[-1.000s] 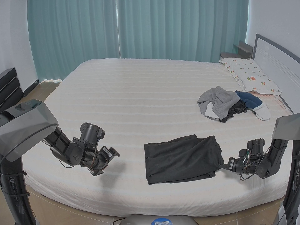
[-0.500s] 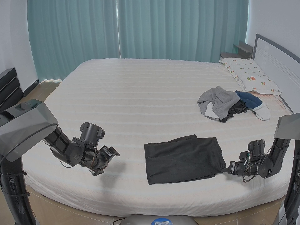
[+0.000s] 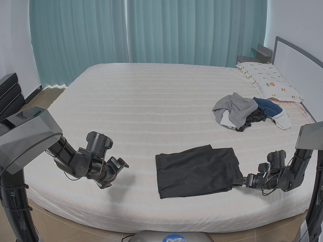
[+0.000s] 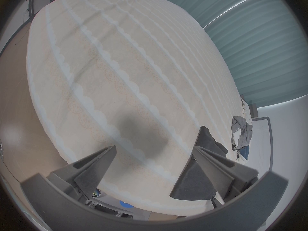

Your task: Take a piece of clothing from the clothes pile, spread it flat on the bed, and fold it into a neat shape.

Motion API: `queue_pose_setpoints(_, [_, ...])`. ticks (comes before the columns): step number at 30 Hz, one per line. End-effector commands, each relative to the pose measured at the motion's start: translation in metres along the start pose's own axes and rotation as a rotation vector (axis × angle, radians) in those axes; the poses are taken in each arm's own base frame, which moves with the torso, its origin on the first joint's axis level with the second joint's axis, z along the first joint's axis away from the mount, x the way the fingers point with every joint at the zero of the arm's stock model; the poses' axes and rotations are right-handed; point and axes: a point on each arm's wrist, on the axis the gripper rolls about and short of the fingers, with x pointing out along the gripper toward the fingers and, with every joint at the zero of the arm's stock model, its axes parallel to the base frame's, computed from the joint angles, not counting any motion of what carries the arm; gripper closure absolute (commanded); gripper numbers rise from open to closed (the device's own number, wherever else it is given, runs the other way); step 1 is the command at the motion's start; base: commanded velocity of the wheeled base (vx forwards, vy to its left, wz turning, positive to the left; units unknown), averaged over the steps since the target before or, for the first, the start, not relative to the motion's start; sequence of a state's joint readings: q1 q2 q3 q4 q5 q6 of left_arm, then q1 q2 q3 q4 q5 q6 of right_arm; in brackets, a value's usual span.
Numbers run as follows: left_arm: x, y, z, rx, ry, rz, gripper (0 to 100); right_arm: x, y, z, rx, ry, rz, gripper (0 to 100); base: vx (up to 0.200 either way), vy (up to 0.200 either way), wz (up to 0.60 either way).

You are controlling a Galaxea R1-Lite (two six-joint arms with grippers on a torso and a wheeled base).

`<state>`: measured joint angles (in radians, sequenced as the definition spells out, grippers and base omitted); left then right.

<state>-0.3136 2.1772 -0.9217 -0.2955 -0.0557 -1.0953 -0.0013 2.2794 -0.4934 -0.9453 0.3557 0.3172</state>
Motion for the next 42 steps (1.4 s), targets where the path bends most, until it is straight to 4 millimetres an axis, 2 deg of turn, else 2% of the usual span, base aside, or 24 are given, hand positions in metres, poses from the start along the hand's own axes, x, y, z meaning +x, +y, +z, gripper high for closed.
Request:
queue_pose_setpoints(1, [-0.002,-0.002,0.002,-0.005,0.000,-0.012,0,-0.006,0.006,0.009,-0.005,-0.041,0.023,0,0.000,0.000,0.00])
queue_pose_setpoints(7, [-0.003,-0.006,-0.004,0.009,0.015,-0.019,0,-0.006,0.007,0.030,0.139,-0.113,0.053,0,0.000,-0.033,0.00])
queue_pose_setpoints(12, [-0.003,-0.016,-0.004,-0.025,0.009,-0.043,0,-0.005,0.006,0.035,0.192,-0.118,0.073,0,0.000,-0.200,0.00])
queue_pose_setpoints(22, [-0.002,-0.018,-0.005,-0.023,0.011,-0.049,0,0.001,0.005,0.032,0.196,-0.096,0.086,0,0.000,-0.200,0.00])
queue_pose_setpoints(28, [0.000,-0.022,-0.003,-0.023,0.000,-0.057,0,0.006,0.011,0.027,0.250,-0.068,0.100,0,0.000,-0.167,0.00])
queue_pose_setpoints(35, [0.019,-0.020,-0.005,0.033,-0.058,-0.005,0,0.011,0.027,0.019,0.280,-0.030,0.127,0,0.000,0.000,0.00])
queue_pose_setpoints(42, [0.038,-0.037,0.004,0.209,-0.102,-0.035,0,0.013,0.031,0.015,0.274,-0.012,0.131,0,0.000,0.000,0.00])
